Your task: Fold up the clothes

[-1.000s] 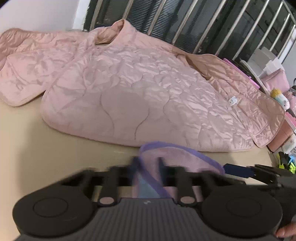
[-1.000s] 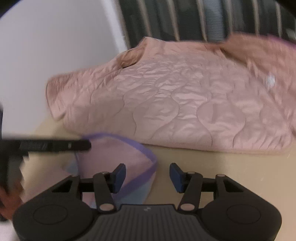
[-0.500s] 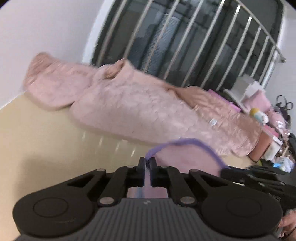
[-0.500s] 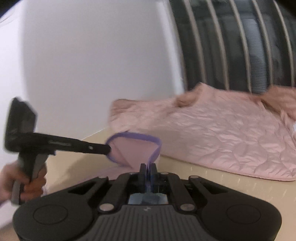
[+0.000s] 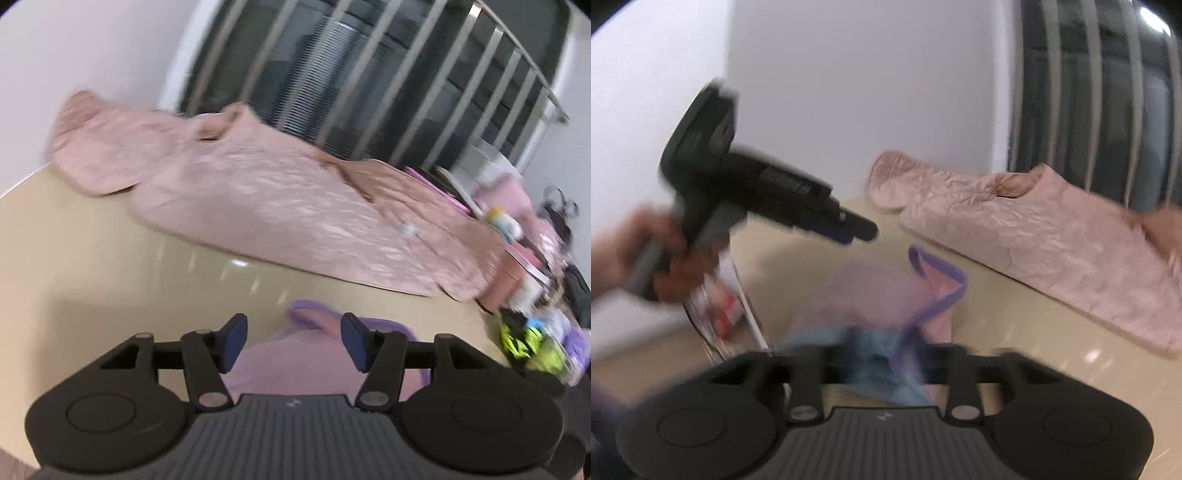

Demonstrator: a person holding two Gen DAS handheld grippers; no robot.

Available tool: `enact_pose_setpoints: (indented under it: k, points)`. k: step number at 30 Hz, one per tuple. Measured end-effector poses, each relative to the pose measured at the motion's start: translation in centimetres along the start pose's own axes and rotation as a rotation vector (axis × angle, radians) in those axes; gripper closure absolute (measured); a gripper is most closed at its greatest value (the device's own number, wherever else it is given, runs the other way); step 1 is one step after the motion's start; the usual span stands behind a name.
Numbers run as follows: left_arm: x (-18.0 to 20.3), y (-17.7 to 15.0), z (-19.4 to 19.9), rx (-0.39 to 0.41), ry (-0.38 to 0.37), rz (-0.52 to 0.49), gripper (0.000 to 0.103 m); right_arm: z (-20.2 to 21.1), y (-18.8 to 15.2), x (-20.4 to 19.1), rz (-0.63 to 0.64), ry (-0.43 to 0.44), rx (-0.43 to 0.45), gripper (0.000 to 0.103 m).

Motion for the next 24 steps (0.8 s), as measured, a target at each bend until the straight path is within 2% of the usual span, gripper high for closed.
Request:
enact_pose_setpoints:
  k: [2,5,6,7,9,12,16,17,18,20,22,23,24]
  points:
    - [1.4,0.0,-0.5,-0.022,-0.019,-0.044,0.046,0.8,0.3,1.9,-0.145,0.019,0.064,0.029]
    - [2.3,-0.8,-2.5,-0.09,0.03,-0.087,0.047,-0.4,0.3,5.5,-0.377,0.0,0.038,0.03]
    - [2.3,-1.1,-3.3,-0.119,0.054,-0.09,0.049,-0.9,0.3,6.7,-0.455,-0.008,0.024,0.035]
    - [2.4,-1.4,-4.0,-0.143,0.074,-0.093,0.049,-1.6,0.2,7.3,-0.486,-0.026,0.002,0.038]
    - [2.5,-1.6,-4.2,-0.143,0.083,-0.104,0.049,-3.0,0.1,7.8,-0.502,-0.072,-0.05,0.051]
    - [2.7,-1.9,-4.7,-0.143,0.095,-0.119,0.049,-3.9,0.4,6.2,-0.39,-0.19,-0.078,0.061]
    - [3.0,-2.1,-4.8,-0.145,0.113,-0.145,0.047,-5.1,0.8,3.3,-0.203,-0.355,-0.131,0.06]
    - [3.2,-2.3,-4.8,-0.141,0.121,-0.16,0.046,-5.0,0.6,2.9,-0.181,-0.363,-0.133,0.064]
    - [3.3,-2.3,-4.9,-0.138,0.126,-0.171,0.045,-4.7,0.4,2.6,-0.174,-0.359,-0.131,0.081]
    - [3.1,-2.2,-4.6,-0.139,0.116,-0.157,0.045,-4.9,0.9,2.8,-0.181,-0.332,-0.134,0.1]
    - [2.2,-1.7,-4.0,-0.13,0.08,-0.1,0.045,-4.6,1.6,2.7,-0.178,-0.323,-0.122,0.102]
    - [1.6,-1.5,-3.5,-0.123,0.053,-0.055,0.044,-4.5,1.6,1.9,-0.141,-0.318,-0.119,0.102]
    - [0.7,-1.2,-2.9,-0.114,0.027,-0.005,0.039,-4.5,1.5,0.9,-0.087,-0.314,-0.118,0.102]
Point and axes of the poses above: each gripper's, at about its wrist camera, not at the fingertips, and z roughly against the way its jaws point, x to its right, y to its top, the point moved 1 cm from there along -z, roughly the way its jaws point, and after that the axes turned 10 degrees about -x, right-handed, at the moved point
